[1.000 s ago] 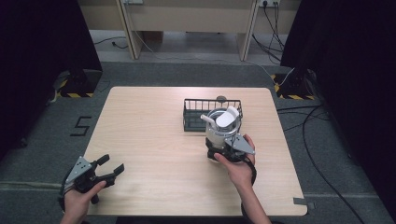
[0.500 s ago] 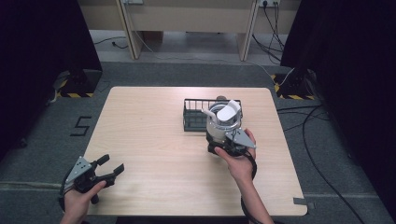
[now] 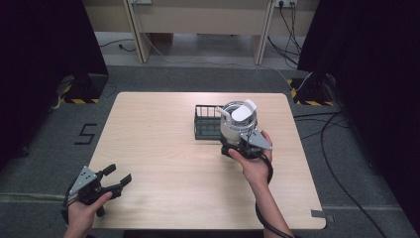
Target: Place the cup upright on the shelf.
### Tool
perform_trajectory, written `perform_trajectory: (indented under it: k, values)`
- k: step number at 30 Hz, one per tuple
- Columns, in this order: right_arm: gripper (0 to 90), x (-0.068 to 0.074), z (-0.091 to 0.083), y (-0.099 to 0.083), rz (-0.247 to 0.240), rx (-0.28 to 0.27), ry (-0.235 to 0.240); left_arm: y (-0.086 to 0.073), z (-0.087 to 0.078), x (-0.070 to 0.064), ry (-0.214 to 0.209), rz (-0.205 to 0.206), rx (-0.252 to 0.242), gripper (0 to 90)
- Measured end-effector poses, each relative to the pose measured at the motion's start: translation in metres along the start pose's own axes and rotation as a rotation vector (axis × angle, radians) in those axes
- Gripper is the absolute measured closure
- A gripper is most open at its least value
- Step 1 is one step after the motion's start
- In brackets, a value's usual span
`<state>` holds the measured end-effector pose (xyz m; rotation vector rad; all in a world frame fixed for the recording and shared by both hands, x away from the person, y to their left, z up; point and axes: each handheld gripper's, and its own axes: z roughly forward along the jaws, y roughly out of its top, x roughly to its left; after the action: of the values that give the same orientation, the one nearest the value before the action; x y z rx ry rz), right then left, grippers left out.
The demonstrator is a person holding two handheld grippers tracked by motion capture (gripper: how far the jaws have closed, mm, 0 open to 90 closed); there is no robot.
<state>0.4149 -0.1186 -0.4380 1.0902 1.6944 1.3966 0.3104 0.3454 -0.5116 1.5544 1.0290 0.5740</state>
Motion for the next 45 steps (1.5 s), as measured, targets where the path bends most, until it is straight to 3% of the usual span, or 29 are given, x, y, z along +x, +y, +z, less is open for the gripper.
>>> perform_trajectory:
  k: [45]
  values:
    - [11.0,-0.011,0.02,0.037,0.0,-0.024,-0.037,0.0,0.0,0.0,0.0,-0.006,0.0,17.5]
